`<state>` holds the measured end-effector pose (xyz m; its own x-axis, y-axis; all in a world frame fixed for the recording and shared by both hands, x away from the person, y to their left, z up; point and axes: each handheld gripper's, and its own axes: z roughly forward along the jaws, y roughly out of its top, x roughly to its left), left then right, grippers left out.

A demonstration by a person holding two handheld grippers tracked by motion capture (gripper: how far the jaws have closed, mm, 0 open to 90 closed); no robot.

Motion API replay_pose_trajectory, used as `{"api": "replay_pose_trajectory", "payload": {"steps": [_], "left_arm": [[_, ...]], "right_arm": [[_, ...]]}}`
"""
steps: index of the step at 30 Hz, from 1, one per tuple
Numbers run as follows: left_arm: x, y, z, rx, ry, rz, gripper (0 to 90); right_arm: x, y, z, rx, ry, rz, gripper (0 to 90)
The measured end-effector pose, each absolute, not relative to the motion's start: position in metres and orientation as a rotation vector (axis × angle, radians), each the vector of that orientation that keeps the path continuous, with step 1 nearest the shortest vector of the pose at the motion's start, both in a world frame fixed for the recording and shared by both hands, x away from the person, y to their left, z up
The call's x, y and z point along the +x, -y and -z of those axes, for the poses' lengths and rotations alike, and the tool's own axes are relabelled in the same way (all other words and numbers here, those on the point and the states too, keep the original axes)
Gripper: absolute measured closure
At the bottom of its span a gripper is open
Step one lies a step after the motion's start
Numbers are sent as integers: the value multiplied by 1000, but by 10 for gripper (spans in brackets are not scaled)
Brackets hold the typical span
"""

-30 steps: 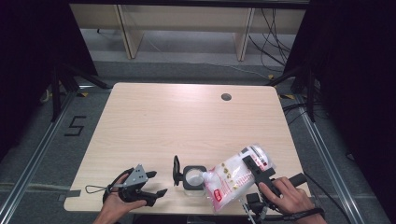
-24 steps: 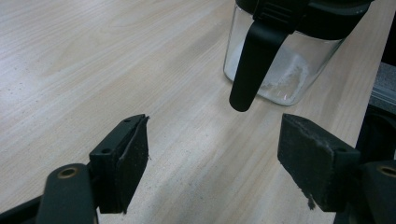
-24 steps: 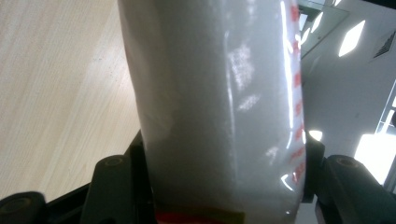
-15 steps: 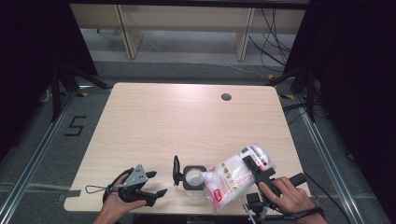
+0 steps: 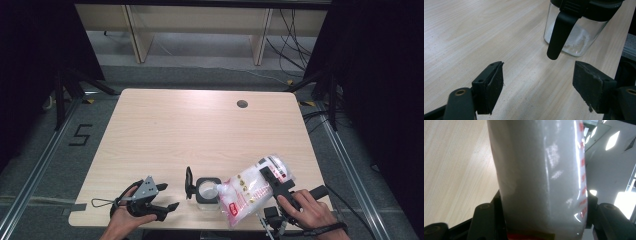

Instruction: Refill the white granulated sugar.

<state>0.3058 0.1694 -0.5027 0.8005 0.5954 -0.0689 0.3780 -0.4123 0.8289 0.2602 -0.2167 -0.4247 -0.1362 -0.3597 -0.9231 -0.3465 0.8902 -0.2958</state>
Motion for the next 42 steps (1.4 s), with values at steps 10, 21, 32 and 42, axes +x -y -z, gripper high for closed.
{"api": "replay_pose_trajectory", "payload": {"steps": [10,21,32,42], "left_arm": [[306,-169,503,2048,-714,-289,241],[306,-168,504,2023,-730,-272,241],[306,-170,502,2051,-726,-287,241],[306,-170,502,2048,-713,-288,241]], "right_arm": [[260,217,425,-532,-1743,12,440],[261,218,426,-531,-1734,-3,440],[261,218,426,-530,-1734,-4,440],[261,218,426,-531,-1733,-6,441]]}}
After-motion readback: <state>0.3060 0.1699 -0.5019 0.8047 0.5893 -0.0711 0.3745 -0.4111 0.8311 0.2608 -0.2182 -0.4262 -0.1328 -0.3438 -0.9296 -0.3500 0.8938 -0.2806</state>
